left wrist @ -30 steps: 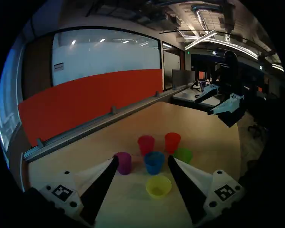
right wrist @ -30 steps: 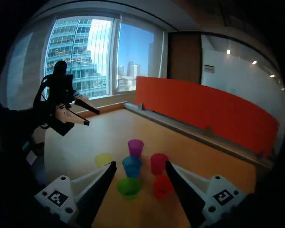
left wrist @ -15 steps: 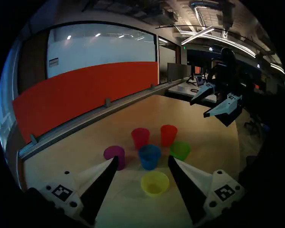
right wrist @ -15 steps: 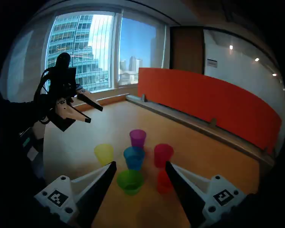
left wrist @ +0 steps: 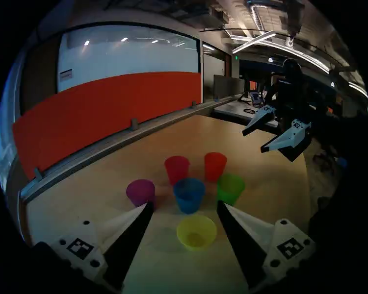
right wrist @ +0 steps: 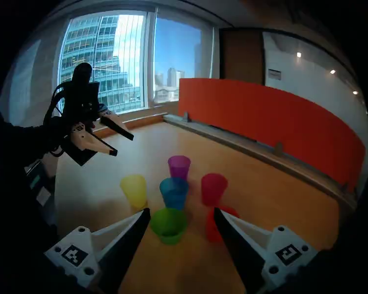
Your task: Pour water
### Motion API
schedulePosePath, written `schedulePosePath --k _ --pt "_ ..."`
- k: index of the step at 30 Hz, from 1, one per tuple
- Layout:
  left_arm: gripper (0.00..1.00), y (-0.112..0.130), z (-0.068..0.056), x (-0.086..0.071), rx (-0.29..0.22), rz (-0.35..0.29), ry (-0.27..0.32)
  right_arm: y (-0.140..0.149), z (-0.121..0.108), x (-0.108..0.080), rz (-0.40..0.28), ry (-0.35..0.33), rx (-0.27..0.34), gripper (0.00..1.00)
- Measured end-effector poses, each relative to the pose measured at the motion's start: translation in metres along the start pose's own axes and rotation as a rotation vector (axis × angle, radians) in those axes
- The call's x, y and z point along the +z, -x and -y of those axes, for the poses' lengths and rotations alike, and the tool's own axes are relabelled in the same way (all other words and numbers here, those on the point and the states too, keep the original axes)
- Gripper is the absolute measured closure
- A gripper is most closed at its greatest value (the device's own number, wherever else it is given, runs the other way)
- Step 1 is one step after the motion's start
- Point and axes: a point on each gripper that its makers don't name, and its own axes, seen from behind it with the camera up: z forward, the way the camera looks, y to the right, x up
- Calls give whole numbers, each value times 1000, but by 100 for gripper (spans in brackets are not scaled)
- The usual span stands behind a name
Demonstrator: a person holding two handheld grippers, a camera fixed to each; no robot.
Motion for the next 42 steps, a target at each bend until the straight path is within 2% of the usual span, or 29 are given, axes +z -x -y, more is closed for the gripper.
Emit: schedulePosePath --k 11,20,42 --pt "3 9 -3 5 -3 12 7 16 0 7 29 -7 3 0" --pt "3 12 -1 7 -12 11 10 25 3 17 51 -13 -24 0" --pt "3 13 2 14 -15 3 14 65 20 64 121 -49 -41 0"
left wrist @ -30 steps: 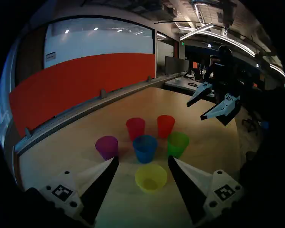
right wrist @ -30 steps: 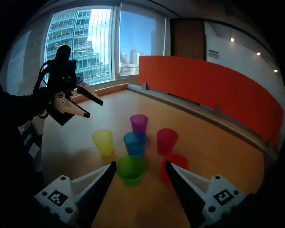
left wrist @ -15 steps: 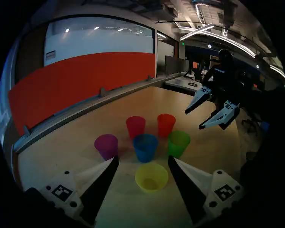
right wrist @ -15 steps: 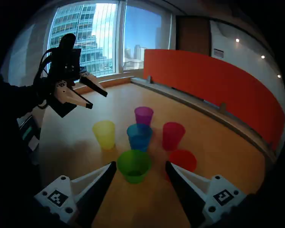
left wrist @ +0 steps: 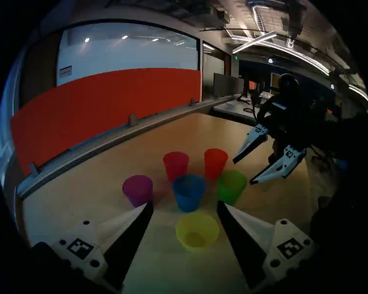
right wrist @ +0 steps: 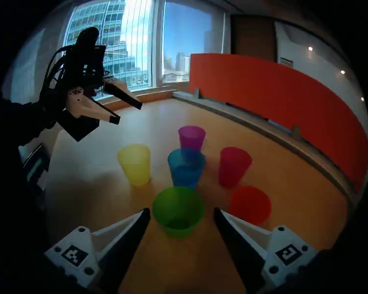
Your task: Pour water
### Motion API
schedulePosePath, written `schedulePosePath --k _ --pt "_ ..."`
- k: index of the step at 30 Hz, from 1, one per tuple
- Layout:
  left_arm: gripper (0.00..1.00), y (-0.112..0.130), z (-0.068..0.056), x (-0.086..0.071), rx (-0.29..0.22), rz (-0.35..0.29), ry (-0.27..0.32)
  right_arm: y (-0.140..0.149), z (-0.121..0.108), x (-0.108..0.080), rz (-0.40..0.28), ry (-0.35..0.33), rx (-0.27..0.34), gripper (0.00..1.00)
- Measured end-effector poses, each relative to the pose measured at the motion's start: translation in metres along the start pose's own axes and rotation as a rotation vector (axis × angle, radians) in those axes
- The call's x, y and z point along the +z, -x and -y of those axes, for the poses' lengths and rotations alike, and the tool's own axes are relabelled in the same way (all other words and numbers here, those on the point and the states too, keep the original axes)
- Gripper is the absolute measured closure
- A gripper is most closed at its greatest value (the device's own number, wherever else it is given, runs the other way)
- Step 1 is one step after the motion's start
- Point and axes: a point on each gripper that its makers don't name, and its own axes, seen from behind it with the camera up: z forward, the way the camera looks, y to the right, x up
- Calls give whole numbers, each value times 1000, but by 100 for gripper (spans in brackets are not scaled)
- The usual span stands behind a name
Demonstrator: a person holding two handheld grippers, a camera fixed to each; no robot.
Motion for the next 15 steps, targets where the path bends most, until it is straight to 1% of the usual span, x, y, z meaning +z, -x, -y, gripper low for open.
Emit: schedulePosePath --k 15 --pt "3 0 1 1 2 2 -2 16 4 27 31 -6 -9 0"
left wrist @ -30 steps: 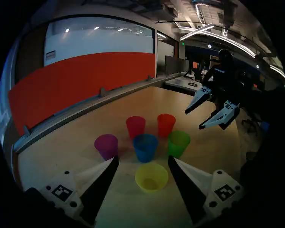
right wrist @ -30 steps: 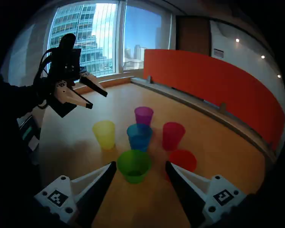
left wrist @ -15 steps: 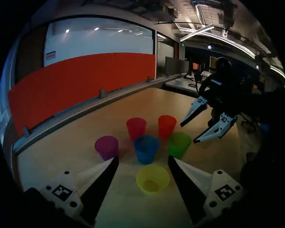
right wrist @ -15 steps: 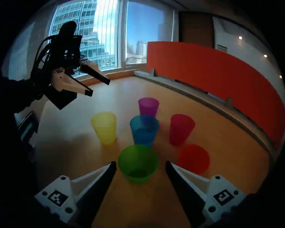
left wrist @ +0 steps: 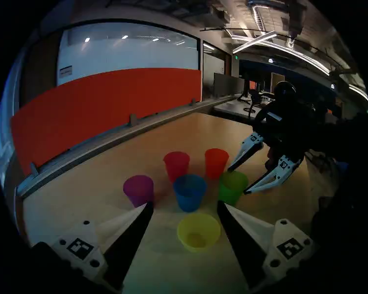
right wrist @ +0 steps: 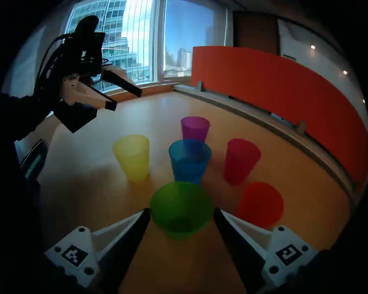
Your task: Pour water
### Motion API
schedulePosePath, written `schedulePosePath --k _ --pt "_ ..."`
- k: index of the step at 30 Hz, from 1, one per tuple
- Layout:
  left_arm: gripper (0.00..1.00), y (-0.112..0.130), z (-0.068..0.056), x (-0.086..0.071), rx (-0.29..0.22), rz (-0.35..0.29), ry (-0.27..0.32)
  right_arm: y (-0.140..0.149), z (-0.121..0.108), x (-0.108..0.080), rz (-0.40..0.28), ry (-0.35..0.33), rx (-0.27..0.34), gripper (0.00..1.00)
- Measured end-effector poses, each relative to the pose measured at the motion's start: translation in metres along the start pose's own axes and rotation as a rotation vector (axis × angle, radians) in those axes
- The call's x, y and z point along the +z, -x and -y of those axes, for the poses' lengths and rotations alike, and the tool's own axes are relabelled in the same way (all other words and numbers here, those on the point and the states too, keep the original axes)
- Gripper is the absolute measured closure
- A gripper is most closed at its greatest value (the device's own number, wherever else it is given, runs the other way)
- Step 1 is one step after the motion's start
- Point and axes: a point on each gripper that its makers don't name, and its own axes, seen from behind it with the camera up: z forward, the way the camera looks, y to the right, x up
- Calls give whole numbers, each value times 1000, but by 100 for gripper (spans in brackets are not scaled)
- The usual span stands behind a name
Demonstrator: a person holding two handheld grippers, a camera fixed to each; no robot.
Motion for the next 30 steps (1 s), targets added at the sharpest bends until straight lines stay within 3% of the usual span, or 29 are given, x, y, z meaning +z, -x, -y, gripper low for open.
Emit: schedulePosePath --k 14,18,21,30 --pt "3 0 -1 -1 6 3 0 4 -1 20 5 -2 -4 0" --pt "3 0 0 -2 6 3 0 4 -2 22 3 3 -7 1" --pt "3 0 0 -2 7 4 -1 4 -3 23 3 5 -5 7" --pt "3 1 1 -2 10 9 0 4 -4 18 0 0 15 8"
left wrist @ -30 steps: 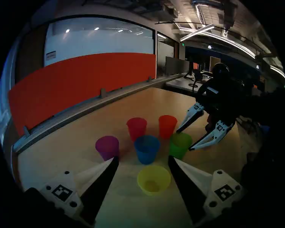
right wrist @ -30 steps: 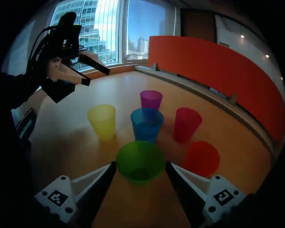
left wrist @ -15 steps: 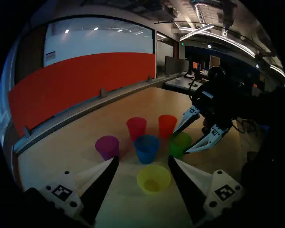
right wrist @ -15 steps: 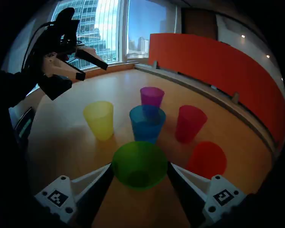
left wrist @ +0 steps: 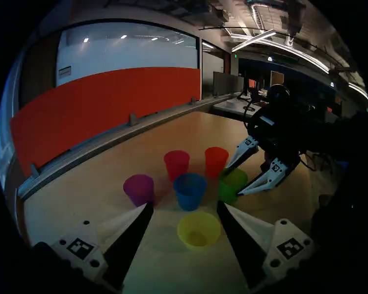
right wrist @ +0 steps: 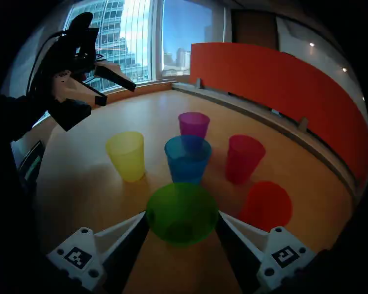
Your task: Pour water
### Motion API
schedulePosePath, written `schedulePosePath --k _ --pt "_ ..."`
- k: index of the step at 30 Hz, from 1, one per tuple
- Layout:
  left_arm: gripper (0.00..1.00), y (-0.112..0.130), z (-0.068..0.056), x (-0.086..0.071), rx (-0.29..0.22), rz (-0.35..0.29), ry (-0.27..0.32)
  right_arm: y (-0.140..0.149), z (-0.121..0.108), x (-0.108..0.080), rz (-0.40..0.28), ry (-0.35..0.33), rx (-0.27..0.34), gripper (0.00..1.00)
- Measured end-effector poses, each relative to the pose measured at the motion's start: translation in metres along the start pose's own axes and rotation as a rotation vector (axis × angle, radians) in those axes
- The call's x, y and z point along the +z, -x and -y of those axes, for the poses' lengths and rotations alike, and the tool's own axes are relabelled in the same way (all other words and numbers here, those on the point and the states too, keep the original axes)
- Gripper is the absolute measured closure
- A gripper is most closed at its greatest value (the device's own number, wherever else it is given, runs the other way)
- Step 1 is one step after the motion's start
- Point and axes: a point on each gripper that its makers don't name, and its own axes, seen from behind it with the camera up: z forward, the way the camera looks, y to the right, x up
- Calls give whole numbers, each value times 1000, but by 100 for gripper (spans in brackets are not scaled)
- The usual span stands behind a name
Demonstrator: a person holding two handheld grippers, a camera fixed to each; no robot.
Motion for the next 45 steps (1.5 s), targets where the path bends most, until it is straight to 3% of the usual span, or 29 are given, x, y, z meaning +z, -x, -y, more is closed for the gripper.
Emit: schedulePosePath --k 11,26,45 --pt "3 3 -1 2 3 13 5 -9 -2 -18 -20 5 0 8" --pt "3 2 -2 9 5 22 10 -32 -3 -57 -75 28 -31 8" --pt "3 -3 -5 17 6 27 27 -71 -7 -97 -225 69 -23 8"
